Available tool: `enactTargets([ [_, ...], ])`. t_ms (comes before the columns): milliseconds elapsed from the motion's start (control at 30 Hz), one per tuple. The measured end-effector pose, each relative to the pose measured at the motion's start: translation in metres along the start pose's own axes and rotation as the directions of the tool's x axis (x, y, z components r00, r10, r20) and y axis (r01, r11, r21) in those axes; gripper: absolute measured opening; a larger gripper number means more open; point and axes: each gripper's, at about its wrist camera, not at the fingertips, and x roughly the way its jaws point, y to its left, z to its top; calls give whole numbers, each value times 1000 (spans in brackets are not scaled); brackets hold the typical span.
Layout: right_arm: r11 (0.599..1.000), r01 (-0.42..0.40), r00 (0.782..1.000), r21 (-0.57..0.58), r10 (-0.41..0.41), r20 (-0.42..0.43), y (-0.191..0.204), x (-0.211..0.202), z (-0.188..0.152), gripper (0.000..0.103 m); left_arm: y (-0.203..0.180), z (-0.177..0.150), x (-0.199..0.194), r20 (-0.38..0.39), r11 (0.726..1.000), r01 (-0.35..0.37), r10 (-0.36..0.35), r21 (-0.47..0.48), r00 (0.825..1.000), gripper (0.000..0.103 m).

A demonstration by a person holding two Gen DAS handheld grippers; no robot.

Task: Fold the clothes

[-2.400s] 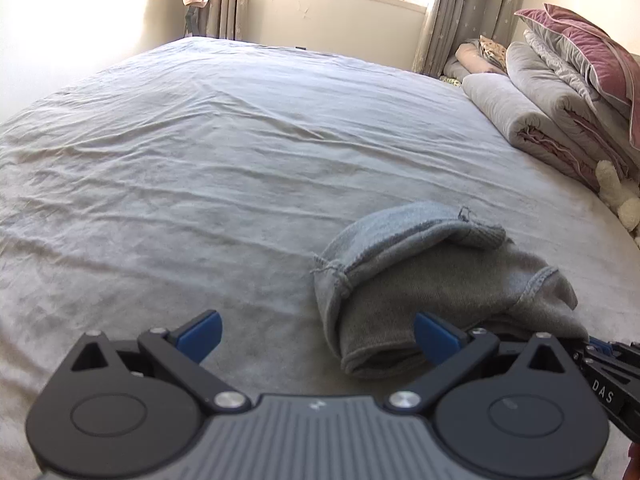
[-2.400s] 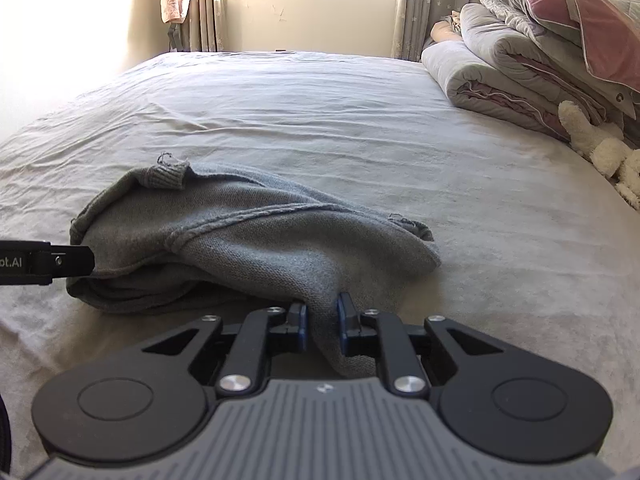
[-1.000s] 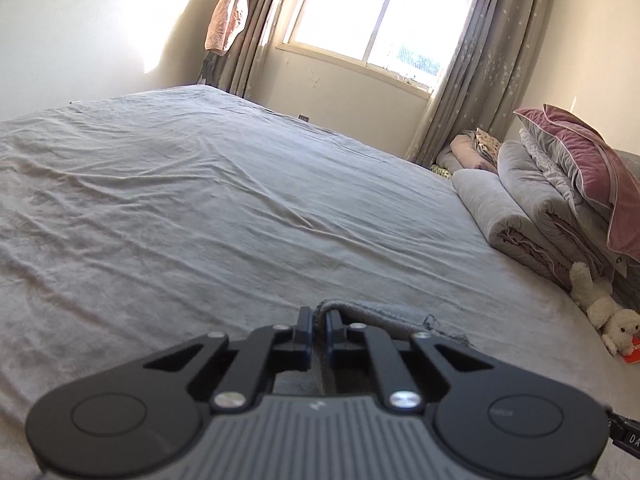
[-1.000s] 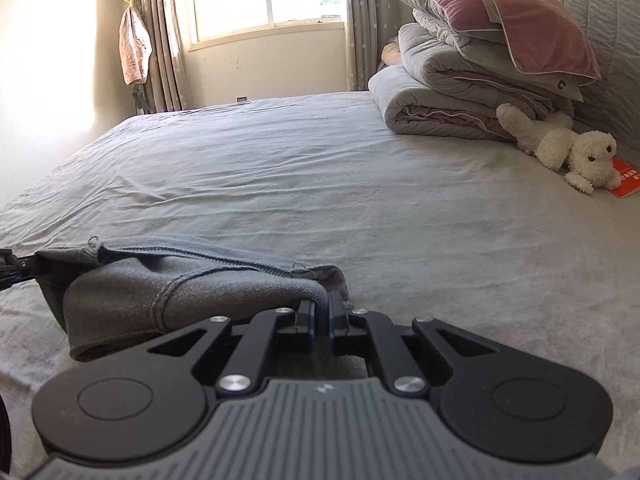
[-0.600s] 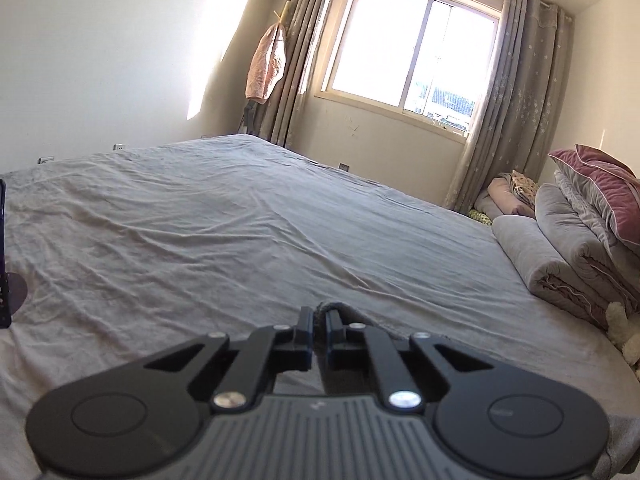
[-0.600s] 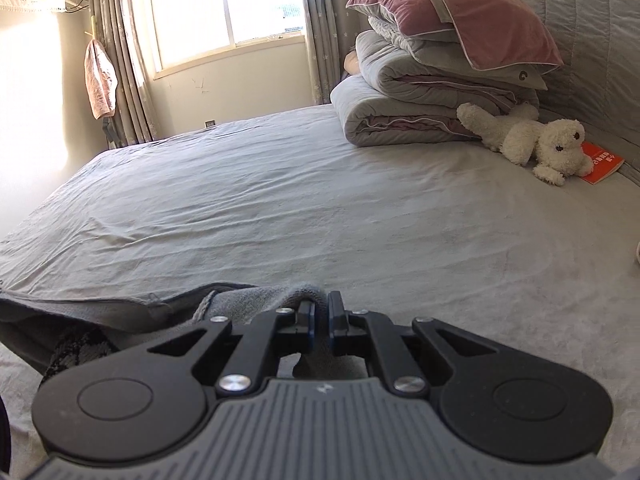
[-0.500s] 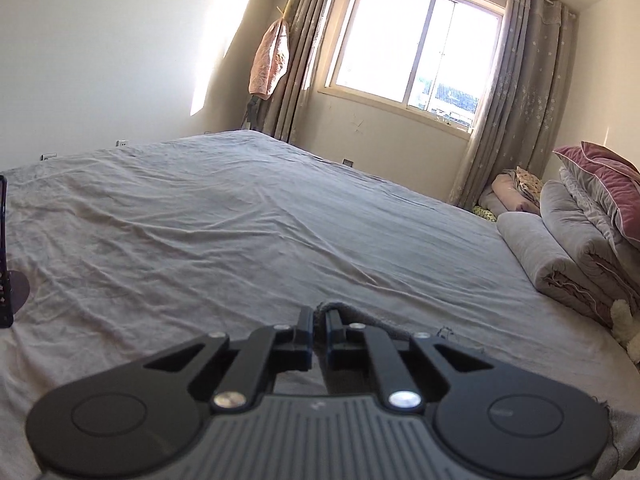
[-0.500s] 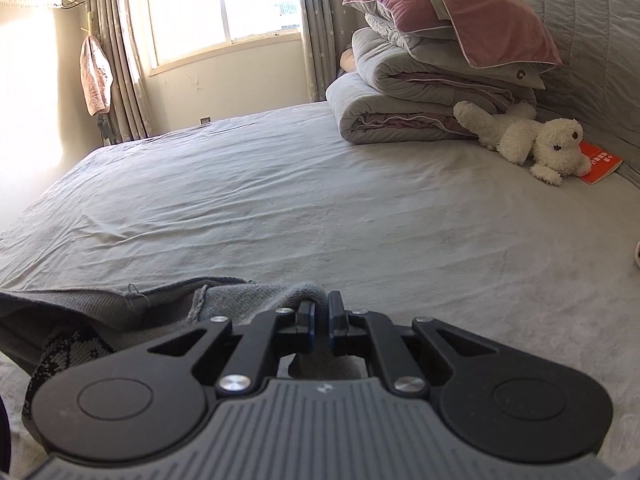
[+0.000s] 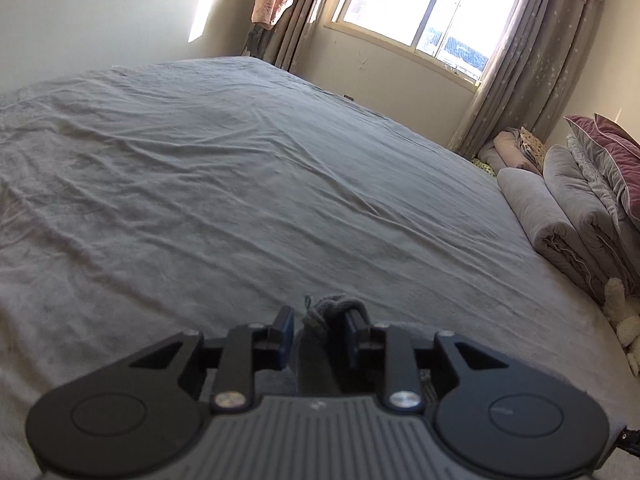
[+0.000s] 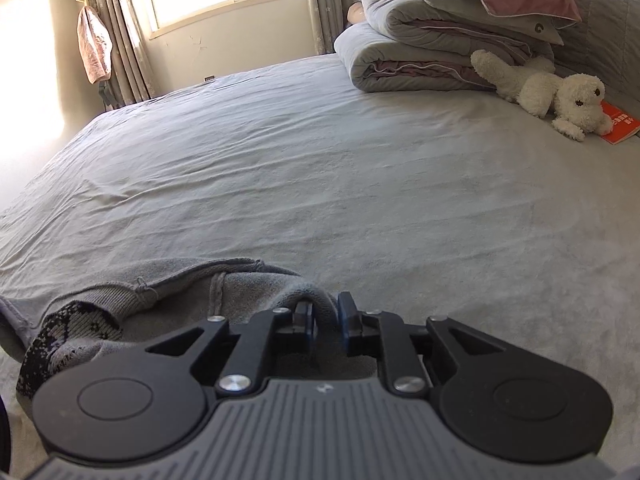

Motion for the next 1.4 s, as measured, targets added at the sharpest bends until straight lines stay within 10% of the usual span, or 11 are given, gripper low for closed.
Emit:
enactTargets([
  [100,1000,-22,1000,6,22,-19,1,-6,-1,52,-1,-5,4,-76,999,39,-39,-6,996,48],
  [400,992,-112,994,-50,111,-26,19,-23,-10,62,-6,-19,19,-176,995,98,-93,20,980,51],
  [733,969,-240,961,58,246,-124,31,4,-17,65,-13,-35,42,-99,992,105,-98,70,990,49],
  [967,956,-248,951,154,271,-150,32,31,-16,65,-14,-36,42,10,992,68,-70,102,997,6],
  [1133,957,-241,957,165,262,-123,38,46,-17,28,-23,-16,27,125,990,62,-78,130,989,4],
  [1400,981,-177,980,77,168,105,40,27,-5,15,-41,20,34,170,979,42,-76,197,983,4],
])
